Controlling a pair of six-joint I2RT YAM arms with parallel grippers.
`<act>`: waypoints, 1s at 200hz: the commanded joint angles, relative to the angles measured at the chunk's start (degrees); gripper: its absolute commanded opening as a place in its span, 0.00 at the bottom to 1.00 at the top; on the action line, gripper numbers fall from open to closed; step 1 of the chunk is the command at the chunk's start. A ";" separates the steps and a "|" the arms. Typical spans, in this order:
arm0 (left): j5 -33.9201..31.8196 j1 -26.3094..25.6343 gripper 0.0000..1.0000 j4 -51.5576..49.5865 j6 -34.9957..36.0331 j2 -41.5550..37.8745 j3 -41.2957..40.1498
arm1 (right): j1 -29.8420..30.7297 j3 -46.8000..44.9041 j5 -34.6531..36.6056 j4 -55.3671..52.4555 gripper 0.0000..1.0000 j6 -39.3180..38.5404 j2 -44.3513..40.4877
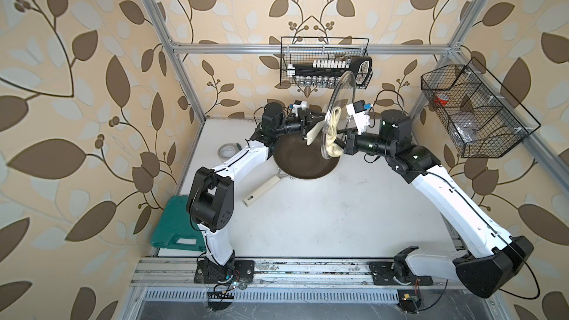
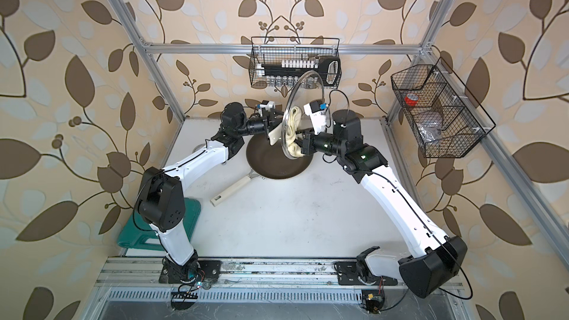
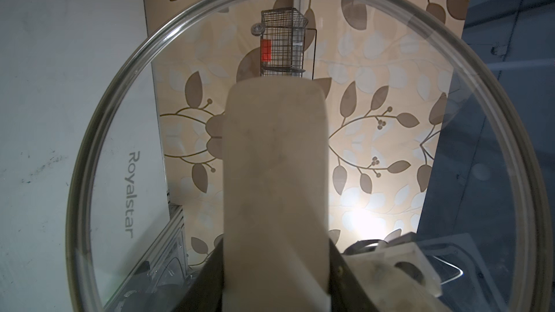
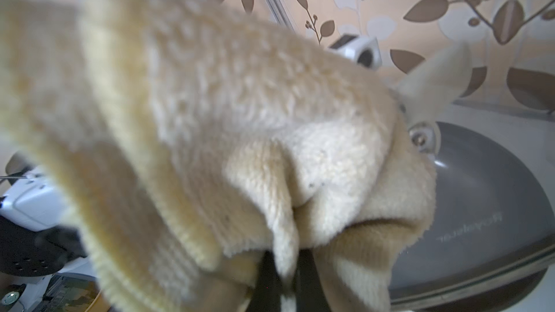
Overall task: Wipe the pot lid with a cloth
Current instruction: Wipe the pot lid.
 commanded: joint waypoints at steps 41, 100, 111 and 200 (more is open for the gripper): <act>5.17 -0.50 0.00 17.21 0.86 -6.54 1.56 | -6.99 13.07 4.53 3.31 0.00 4.26 8.07; 7.68 -0.58 0.00 25.76 -5.68 -5.59 4.66 | -16.03 13.94 7.02 3.49 0.00 6.80 13.52; 7.87 -0.58 0.00 25.78 -5.57 -5.81 4.99 | -16.92 11.93 7.32 3.66 0.00 6.54 13.52; -0.64 -0.49 0.00 26.09 -4.98 -7.04 5.71 | -14.20 -6.40 3.33 2.80 0.00 2.83 4.66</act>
